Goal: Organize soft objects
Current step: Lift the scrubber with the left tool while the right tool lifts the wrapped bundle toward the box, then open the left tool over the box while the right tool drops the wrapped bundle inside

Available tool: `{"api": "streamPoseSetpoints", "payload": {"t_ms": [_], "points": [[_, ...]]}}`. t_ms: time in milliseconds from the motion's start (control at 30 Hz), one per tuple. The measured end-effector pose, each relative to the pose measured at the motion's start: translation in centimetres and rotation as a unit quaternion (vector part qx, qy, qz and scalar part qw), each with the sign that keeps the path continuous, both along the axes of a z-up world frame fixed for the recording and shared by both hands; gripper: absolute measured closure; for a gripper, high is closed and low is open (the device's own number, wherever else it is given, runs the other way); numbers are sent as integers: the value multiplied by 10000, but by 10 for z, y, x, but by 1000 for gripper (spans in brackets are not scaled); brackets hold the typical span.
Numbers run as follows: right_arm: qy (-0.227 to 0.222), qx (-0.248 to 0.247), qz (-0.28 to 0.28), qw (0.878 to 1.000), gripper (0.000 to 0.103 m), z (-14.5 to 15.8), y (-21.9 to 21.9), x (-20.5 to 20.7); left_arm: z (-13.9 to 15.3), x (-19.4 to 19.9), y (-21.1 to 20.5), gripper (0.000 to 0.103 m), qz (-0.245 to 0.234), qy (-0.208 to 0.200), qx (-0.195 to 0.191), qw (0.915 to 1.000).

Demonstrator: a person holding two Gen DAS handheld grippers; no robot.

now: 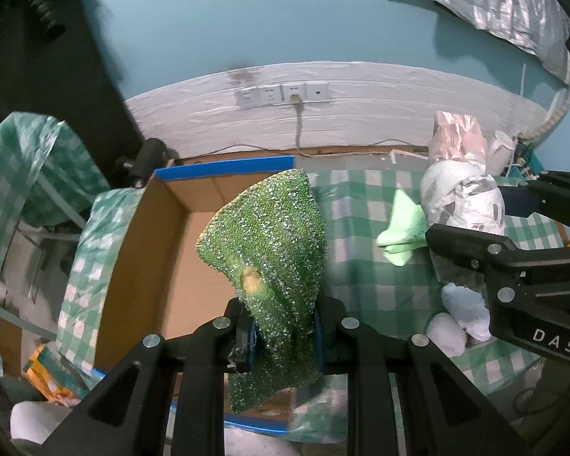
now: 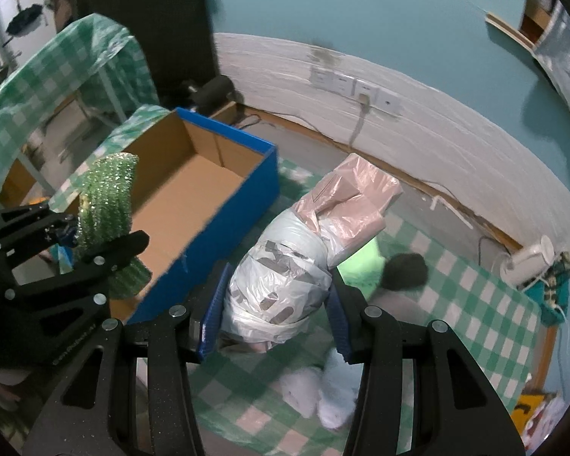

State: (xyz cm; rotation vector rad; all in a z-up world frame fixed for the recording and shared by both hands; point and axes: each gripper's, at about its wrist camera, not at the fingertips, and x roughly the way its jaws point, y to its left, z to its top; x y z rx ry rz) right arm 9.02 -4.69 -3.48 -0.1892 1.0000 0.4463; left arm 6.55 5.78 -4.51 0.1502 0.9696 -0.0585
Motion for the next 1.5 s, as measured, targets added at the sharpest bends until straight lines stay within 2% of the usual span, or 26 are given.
{"api": "streamPoseSetpoints", "payload": {"t_ms": [233,633,967,1100,1167,1233,1333,1433,1500], "points": [[46,-34,263,9996,55,-1,37,3,-6,0,35,81,346,14,15,9994],[290,-61,600,9978,55,-15,93,14,-31,7,86,81,885,294,128,9956],[633,28,747,9952,55,-36,124,29,-57,14,104,80,1132,632,200,9914],[771,62,877,9931,52,-44,134,29,-59,15,109,65,1234,677,238,9898],[732,12,826,9939,47,-45,135,29,-61,14,111,58,1276,693,255,9891],[644,-29,802,9947,36,-43,134,29,-62,13,113,54,1290,722,314,9885],[568,-8,739,9956,31,-39,130,30,-61,11,116,47,1345,720,347,9877],[518,13,704,9962,29,-37,127,30,-58,10,116,44,1376,662,377,9876],[489,-24,662,9966,29,-36,124,30,-54,10,116,36,1375,614,344,9880]]}}
